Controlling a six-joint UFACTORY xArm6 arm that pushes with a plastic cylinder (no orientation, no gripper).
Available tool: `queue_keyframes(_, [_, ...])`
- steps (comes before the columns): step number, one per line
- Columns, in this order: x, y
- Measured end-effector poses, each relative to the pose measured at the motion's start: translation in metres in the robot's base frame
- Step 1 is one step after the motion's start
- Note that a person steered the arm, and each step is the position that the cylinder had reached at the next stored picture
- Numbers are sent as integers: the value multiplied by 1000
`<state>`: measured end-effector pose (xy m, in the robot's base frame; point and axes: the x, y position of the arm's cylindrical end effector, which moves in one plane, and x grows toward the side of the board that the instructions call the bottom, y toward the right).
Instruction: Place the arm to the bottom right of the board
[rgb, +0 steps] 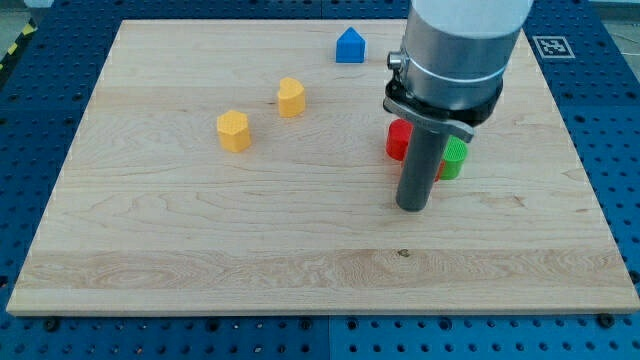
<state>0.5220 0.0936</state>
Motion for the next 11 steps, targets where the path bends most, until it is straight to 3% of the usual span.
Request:
queue_keyframes(5, [65,-3])
queue_keyframes(8, [96,79])
queue_keyframes(11, [71,218])
